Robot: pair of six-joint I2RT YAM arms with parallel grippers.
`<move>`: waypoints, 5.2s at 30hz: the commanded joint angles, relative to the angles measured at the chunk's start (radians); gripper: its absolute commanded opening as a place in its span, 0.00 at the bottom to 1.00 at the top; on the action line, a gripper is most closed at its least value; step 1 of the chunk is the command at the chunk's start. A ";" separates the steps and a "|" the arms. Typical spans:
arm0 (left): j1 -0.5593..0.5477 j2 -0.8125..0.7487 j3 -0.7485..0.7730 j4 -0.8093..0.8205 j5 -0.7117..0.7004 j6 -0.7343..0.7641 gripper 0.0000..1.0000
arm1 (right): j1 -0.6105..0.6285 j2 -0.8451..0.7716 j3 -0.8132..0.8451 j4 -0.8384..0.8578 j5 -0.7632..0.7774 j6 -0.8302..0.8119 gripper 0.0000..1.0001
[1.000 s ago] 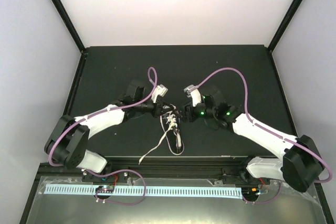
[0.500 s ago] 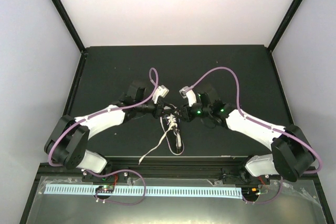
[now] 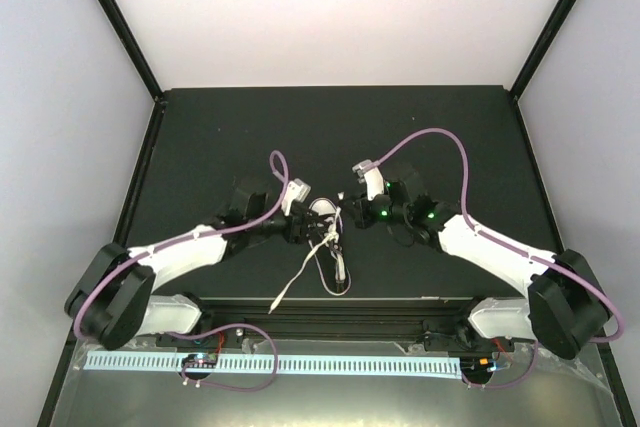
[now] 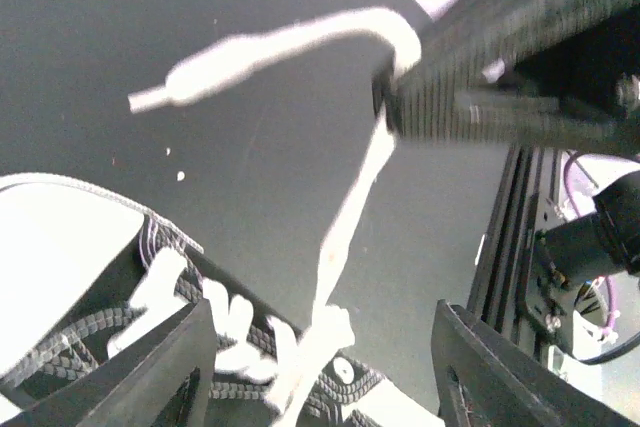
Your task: Tie the shoes
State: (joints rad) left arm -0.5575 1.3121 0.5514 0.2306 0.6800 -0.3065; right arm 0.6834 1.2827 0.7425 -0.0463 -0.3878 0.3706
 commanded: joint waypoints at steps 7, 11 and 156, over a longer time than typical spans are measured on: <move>-0.138 -0.107 -0.146 0.024 -0.242 -0.021 0.52 | -0.003 -0.021 -0.040 0.048 0.069 0.042 0.02; -0.183 -0.066 -0.131 -0.006 -0.302 0.018 0.51 | -0.003 -0.026 -0.042 0.054 0.064 0.049 0.02; -0.232 -0.037 -0.060 0.042 -0.364 -0.162 0.02 | 0.261 0.151 -0.098 0.219 0.344 -0.112 0.20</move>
State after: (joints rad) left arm -0.7841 1.2655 0.4568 0.2642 0.2874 -0.4671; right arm 0.9470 1.4391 0.6243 0.1177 -0.1490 0.2218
